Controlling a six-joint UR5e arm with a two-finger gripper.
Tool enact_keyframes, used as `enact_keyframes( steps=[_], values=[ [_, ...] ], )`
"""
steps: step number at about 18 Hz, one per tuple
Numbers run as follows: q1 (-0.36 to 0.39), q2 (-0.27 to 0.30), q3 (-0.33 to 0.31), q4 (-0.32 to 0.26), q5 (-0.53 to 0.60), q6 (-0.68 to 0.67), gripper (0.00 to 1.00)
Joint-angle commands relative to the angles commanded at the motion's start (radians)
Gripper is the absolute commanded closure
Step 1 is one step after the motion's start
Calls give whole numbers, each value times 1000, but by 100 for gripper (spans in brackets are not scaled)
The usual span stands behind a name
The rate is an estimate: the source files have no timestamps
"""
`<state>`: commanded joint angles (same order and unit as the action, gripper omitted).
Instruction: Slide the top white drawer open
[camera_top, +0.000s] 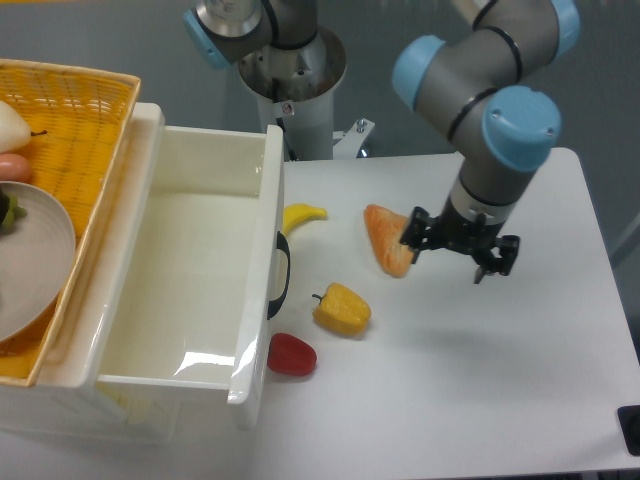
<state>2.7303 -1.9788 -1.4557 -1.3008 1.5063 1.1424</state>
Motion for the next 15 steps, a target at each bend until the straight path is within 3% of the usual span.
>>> enact_keyframes(
  steps=[4,7,9,15],
  values=[
    [49,-44,15,14,8,224,0],
    [68,-41,17,15,49,386,0],
    [63,-46,17,21,95,410,0],
    [61,-67,17,74,95,410,0]
  ],
)
